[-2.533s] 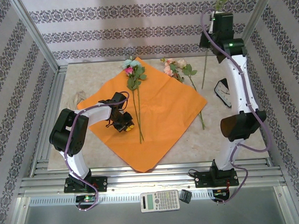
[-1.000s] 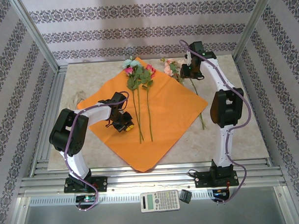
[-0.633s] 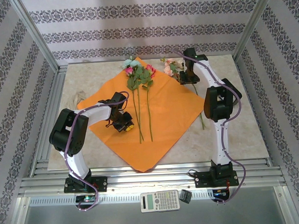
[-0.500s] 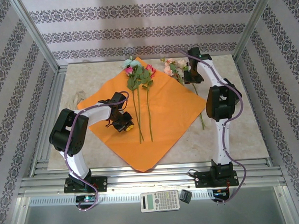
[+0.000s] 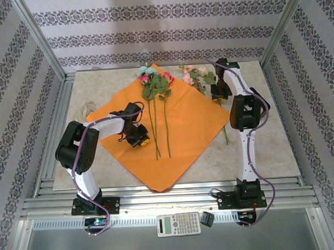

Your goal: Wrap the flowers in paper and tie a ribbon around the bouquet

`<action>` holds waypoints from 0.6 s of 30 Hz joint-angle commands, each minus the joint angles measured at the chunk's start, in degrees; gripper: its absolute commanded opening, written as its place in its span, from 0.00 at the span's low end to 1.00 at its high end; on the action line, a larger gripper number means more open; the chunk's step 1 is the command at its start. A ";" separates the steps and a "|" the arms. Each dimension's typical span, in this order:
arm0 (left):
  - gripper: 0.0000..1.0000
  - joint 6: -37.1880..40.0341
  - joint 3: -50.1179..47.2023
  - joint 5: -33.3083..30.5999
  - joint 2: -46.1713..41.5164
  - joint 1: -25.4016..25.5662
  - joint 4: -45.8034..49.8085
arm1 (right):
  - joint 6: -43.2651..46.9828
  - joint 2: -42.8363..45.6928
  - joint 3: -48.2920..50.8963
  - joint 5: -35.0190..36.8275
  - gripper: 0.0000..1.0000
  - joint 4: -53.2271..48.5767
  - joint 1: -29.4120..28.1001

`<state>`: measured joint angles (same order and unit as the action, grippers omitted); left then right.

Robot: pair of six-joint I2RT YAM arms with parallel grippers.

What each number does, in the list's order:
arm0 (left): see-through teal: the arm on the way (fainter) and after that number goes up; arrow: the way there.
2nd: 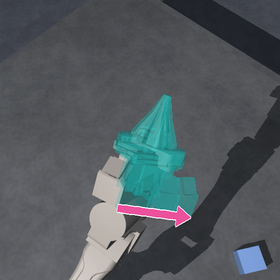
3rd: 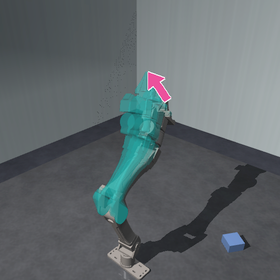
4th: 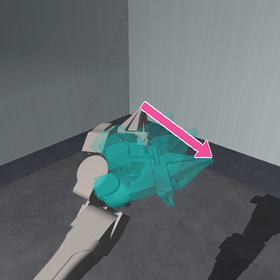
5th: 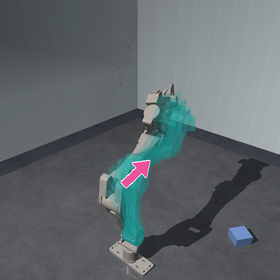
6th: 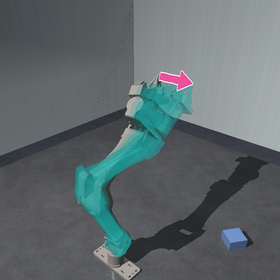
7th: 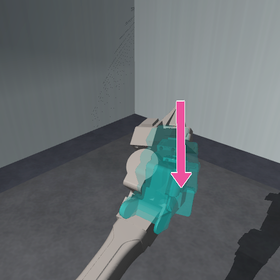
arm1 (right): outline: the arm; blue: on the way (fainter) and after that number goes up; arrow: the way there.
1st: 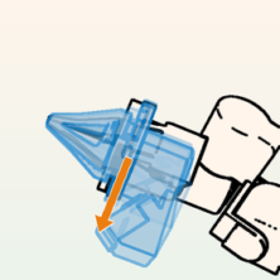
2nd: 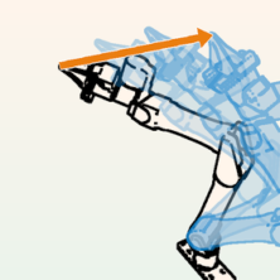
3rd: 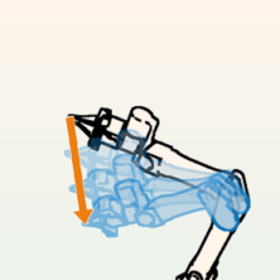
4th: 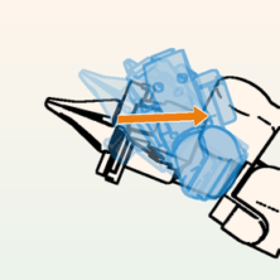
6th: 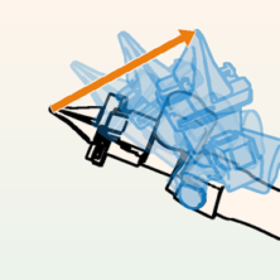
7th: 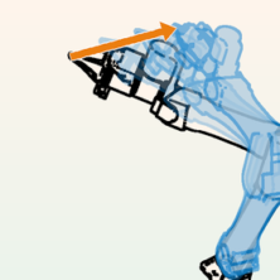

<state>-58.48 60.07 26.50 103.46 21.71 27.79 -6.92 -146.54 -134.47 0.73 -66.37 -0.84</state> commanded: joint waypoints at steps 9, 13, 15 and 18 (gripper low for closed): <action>0.11 0.81 2.11 -0.66 1.49 -0.52 1.47 | 1.95 -2.60 -0.89 0.82 0.08 -3.97 -0.16; 0.11 0.91 2.38 -0.83 1.66 -0.50 1.74 | 3.25 -0.35 0.79 6.23 0.00 -2.13 -1.24; 0.11 0.92 2.26 -0.66 1.74 -0.49 1.74 | 3.72 1.91 2.16 8.73 0.00 -0.09 -1.46; 0.11 1.00 2.27 -0.57 1.92 -0.52 1.72 | 4.54 6.84 4.51 14.24 0.00 3.71 -1.71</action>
<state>-58.46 61.28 26.52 104.44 21.71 27.90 -4.03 -144.99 -131.59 7.38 -65.78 -2.39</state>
